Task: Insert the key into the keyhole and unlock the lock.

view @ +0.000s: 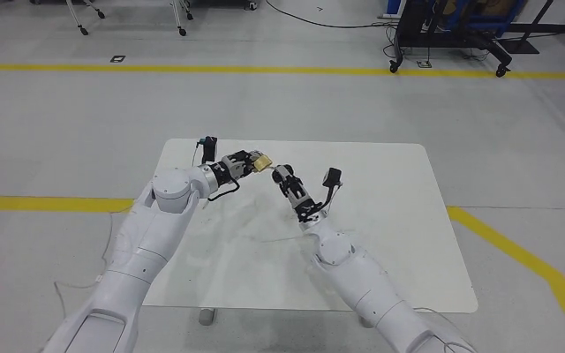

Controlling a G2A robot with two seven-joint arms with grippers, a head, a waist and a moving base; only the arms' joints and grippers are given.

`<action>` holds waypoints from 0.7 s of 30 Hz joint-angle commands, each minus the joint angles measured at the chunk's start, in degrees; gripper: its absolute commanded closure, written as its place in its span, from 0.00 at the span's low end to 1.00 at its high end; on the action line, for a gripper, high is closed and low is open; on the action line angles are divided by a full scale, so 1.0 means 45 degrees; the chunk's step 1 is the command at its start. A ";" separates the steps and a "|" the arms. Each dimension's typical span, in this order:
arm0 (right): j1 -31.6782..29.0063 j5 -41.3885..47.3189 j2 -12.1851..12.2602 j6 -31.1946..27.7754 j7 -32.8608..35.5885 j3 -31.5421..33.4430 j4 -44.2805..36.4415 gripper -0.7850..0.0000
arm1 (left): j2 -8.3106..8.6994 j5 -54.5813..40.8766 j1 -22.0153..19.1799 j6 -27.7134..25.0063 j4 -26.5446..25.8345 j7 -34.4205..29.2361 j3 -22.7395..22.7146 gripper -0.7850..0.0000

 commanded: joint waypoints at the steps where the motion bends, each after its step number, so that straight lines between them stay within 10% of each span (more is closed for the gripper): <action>1: 0.0003 -0.0076 -0.0033 -0.0002 -0.0011 -0.0015 0.0020 1.00 | -0.0007 -0.0008 -0.0003 0.0023 0.0015 -0.0004 -0.0008 1.00; 15: -0.0148 -0.0845 -0.0219 -0.0463 0.0170 -0.0031 0.0123 1.00 | -0.0089 -0.0287 -0.0039 0.0177 0.0186 0.0049 -0.0114 1.00; 21: -0.0235 -0.4484 -0.0091 -0.2432 -0.2642 0.0638 0.0179 1.00 | -0.0083 -0.0444 -0.0069 0.0495 0.0310 -0.0362 -0.0195 1.00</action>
